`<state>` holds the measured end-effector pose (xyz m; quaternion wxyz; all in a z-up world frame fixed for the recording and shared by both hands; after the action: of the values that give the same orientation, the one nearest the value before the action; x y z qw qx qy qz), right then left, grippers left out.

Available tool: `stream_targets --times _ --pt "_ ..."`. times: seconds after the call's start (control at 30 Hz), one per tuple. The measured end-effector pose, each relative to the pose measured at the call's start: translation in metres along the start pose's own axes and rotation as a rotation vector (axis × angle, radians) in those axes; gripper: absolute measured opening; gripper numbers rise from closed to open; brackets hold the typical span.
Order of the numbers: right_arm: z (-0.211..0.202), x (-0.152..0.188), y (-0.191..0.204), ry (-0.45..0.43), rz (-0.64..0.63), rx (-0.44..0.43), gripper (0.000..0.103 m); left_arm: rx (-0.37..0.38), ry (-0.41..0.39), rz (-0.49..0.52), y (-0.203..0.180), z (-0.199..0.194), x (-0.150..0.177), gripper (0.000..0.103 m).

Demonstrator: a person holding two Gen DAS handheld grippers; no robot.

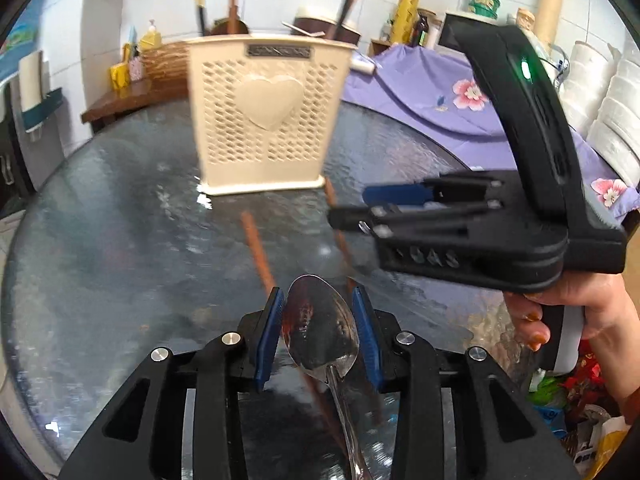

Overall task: Organize utensils
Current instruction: 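Grasp the steel spoon with the left tool while the right tool grasps the clear plastic spoon, then lift both spoons and carry them above the cream basket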

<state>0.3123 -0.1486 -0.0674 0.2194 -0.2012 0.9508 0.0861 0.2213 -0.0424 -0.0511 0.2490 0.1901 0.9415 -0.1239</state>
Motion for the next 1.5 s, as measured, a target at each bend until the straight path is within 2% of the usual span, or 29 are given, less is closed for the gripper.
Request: stream_targets --times 0.13,0.33,0.43,0.73,0.83,0.97,1.07,1.33,1.5 --pt "0.010 0.002 0.016 0.040 -0.093 -0.013 0.042 -0.033 0.000 -0.062 0.031 -0.007 0.004 0.035" --pt "0.025 0.005 0.037 0.101 -0.250 0.024 0.042 -0.016 0.013 -0.138 0.059 -0.004 0.007 0.035" --pt "0.033 0.002 0.036 0.132 -0.269 0.051 0.042 -0.009 0.015 -0.146 0.060 -0.002 0.007 0.035" --pt "0.043 -0.004 0.034 0.164 -0.310 -0.011 0.041 0.009 0.018 -0.131 0.051 0.003 0.003 0.035" --pt "0.043 -0.004 0.034 0.173 -0.282 -0.036 0.037 0.016 0.010 -0.135 0.048 0.002 0.000 0.034" --pt "0.039 0.000 0.035 0.145 -0.279 -0.007 0.037 0.021 -0.003 -0.138 0.044 -0.001 -0.004 0.033" --pt "0.025 0.003 0.032 0.096 -0.240 -0.020 0.037 0.027 -0.017 -0.139 0.040 -0.004 -0.008 0.033" --pt "-0.037 0.013 0.009 -0.067 -0.111 -0.020 0.037 0.030 -0.077 -0.107 0.023 -0.025 -0.020 0.032" --pt "-0.069 0.021 -0.004 -0.129 -0.061 -0.011 0.037 0.032 -0.123 -0.080 0.011 -0.043 -0.028 0.031"
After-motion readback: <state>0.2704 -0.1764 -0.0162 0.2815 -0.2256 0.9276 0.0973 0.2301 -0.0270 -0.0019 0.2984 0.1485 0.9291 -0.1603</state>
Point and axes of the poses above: each gripper's, at about its wrist camera, not at the fingertips, and z roughly the way its jaws point, y to its left, x to its underside, the point moved 6 cm from there along z, roughly the way its jaws point, and after that the axes turned 14 degrees about y, right-handed, at the moved point
